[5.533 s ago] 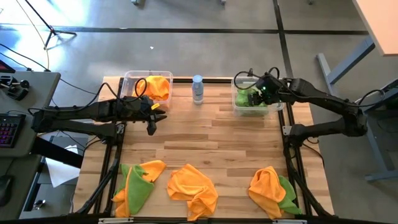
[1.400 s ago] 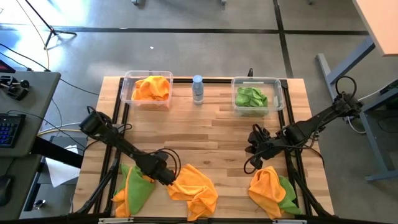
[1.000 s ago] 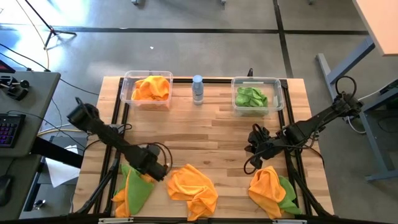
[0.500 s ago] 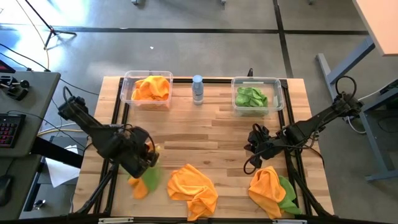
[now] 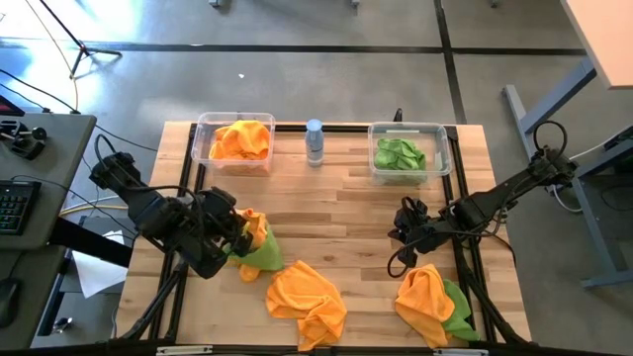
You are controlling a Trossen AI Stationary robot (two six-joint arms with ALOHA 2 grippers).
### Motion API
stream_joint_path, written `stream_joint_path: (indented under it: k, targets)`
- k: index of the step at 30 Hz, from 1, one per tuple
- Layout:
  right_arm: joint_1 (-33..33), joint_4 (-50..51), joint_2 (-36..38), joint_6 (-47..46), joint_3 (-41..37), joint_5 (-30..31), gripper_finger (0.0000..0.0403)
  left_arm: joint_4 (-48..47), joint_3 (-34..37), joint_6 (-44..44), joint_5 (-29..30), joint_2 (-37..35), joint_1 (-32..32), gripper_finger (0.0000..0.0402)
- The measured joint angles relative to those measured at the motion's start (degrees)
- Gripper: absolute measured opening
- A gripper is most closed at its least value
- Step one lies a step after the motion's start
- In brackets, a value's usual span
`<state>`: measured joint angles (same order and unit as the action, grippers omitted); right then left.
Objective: Sort microfiber towel by color & place in baskets
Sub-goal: Put the orange towel into the left transparent bin
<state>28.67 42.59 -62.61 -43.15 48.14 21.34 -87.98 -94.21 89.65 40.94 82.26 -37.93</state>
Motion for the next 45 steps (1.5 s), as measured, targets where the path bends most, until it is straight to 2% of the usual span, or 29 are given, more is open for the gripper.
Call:
stream_joint_path:
  k: [7,12,18,24,29,34,37,39,42,45]
  targets:
    - [-0.01,0.00,0.00,0.17,0.00,0.06,0.0000,5.81,-0.02,-5.99,5.33,0.02,0.00,0.0000]
    - [-0.01,0.00,0.00,0.17,0.00,0.04,0.0000,6.18,-0.02,-7.81,10.28,-0.96,0.02,0.0000]
    - [0.00,-0.02,0.00,0.17,0.00,0.02,0.0000,6.18,-0.02,-12.30,22.51,-5.57,0.41,0.0000]
    - [-0.04,-0.22,0.00,-0.33,0.00,2.83,0.0000,6.33,-0.02,-19.93,32.11,-12.25,5.55,0.0000]
    - [-0.14,-1.41,0.00,-1.45,0.00,5.61,0.0000,11.29,-0.02,-31.59,36.33,-18.28,13.42,0.0000]
    - [-0.76,-1.49,-0.01,-5.15,0.00,8.58,0.0000,24.03,-0.02,-50.55,41.38,-23.94,21.47,0.0000]
    - [-1.74,-1.49,-0.01,-7.48,0.00,9.91,0.0000,33.42,-0.02,-65.45,41.51,-25.99,27.21,0.0000]
    - [-2.64,-1.58,-0.02,-8.38,0.00,10.92,0.0000,39.67,-0.02,-76.42,39.24,-26.86,31.49,0.0000]
    - [-4.35,-2.58,-0.02,-8.37,0.00,11.50,0.0000,47.45,-0.07,-89.30,31.73,-27.20,37.87,0.0000]
    - [-6.31,-3.87,-0.02,-8.31,0.00,11.52,0.0000,49.49,-0.07,-96.08,22.58,-26.45,44.12,0.0000]
